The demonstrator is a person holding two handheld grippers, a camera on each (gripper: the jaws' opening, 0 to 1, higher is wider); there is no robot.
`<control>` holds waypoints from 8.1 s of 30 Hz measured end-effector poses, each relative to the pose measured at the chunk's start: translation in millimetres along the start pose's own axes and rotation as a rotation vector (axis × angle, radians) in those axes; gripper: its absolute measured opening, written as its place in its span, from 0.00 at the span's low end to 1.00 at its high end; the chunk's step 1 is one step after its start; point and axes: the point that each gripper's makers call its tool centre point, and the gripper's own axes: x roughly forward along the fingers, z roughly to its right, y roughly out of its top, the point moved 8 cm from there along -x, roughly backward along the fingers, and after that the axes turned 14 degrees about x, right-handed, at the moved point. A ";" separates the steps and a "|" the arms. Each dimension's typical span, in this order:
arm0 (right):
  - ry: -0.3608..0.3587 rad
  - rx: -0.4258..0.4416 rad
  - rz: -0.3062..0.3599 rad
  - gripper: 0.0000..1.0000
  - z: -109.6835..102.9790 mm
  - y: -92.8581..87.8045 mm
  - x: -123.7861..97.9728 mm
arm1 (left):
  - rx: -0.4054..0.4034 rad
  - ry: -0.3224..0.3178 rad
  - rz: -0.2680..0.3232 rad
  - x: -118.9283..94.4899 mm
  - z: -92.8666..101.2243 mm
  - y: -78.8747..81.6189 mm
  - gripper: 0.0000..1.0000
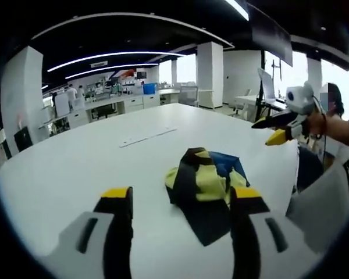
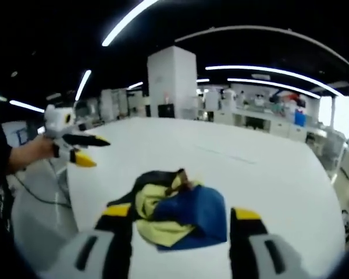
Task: Fold the garment on the visible template until the final outline fits inside the template.
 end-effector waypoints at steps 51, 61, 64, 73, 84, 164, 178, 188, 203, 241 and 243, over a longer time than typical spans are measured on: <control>0.078 0.191 -0.161 0.06 -12.8 -21.6 111.0 | 0.003 -0.338 -0.066 125.2 2.3 -29.3 0.14; 0.005 0.234 -0.206 0.13 -15.1 -25.8 112.9 | 0.014 -0.313 -0.081 124.5 0.3 -30.0 0.11; -0.019 0.241 -0.206 0.13 -15.9 -26.5 111.6 | 0.013 -0.312 -0.080 124.2 0.1 -29.6 0.10; -0.014 0.343 -0.173 0.11 -13.1 -27.0 115.5 | -0.009 -0.302 -0.078 123.6 0.5 -29.4 0.04; 0.034 0.354 -0.079 0.00 -17.2 -17.8 113.3 | -0.032 -0.259 -0.080 114.2 -3.3 -24.9 0.00; -0.186 0.188 0.132 0.00 63.9 110.5 59.7 | -0.029 -0.036 0.088 89.8 -88.7 73.9 0.00; -0.260 0.210 0.138 0.00 110.7 129.7 101.9 | -0.116 0.018 0.040 147.6 -126.2 64.1 0.00; -0.310 0.213 0.118 0.00 143.5 133.1 149.6 | -0.126 0.069 -0.010 195.8 -146.5 48.3 0.00; -0.405 0.215 -0.011 0.00 189.5 88.5 210.1 | -0.166 0.095 -0.121 255.1 -153.1 4.9 0.00; -0.267 0.291 -0.074 0.68 144.4 70.9 171.5 | -0.155 0.030 -0.173 201.3 -128.6 -6.9 0.67; -0.252 0.284 -0.081 0.70 135.6 66.8 162.9 | -0.151 0.014 -0.155 195.4 -123.6 -6.7 0.68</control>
